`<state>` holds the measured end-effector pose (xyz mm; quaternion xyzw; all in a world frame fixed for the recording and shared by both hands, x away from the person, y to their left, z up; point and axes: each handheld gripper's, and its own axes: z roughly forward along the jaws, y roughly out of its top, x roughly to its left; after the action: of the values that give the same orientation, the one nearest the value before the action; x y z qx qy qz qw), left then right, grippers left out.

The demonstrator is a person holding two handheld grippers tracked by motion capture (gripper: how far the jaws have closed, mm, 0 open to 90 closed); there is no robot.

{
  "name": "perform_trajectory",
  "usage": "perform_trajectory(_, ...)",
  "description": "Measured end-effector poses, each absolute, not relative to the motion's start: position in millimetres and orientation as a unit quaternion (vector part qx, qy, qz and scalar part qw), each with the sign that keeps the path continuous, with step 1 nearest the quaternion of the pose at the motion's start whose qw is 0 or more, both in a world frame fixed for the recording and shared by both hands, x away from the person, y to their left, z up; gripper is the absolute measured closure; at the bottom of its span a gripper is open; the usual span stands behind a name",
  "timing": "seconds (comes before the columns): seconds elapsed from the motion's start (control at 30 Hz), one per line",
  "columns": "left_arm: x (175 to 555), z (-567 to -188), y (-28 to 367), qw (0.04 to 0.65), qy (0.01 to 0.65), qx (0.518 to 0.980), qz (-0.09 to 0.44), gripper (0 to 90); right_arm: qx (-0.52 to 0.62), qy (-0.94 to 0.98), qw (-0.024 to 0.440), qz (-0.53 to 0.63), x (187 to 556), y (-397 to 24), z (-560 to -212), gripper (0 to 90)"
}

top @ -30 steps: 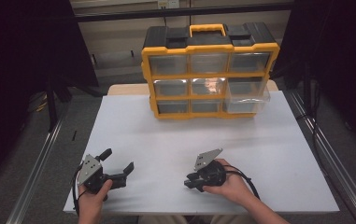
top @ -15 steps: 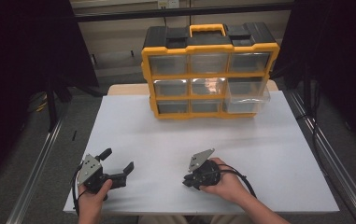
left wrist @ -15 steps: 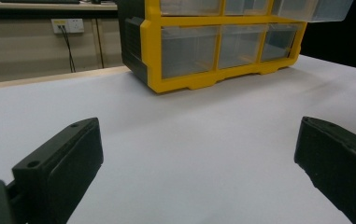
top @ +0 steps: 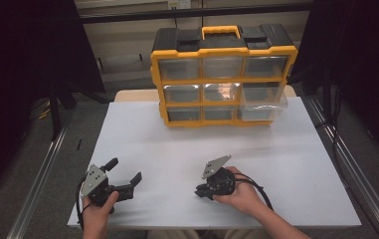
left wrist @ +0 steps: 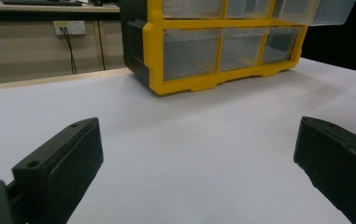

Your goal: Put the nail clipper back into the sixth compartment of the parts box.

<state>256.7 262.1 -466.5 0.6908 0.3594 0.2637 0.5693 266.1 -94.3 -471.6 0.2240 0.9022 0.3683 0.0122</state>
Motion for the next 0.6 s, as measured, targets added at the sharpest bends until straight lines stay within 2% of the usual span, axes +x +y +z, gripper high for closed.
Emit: perform_trajectory(0.6, 257, -467, 265, 0.570, 0.362, 0.689, 0.264, 1.5, 0.298, 0.816, 0.048, 0.492, 268, -122, -467, 80.5)
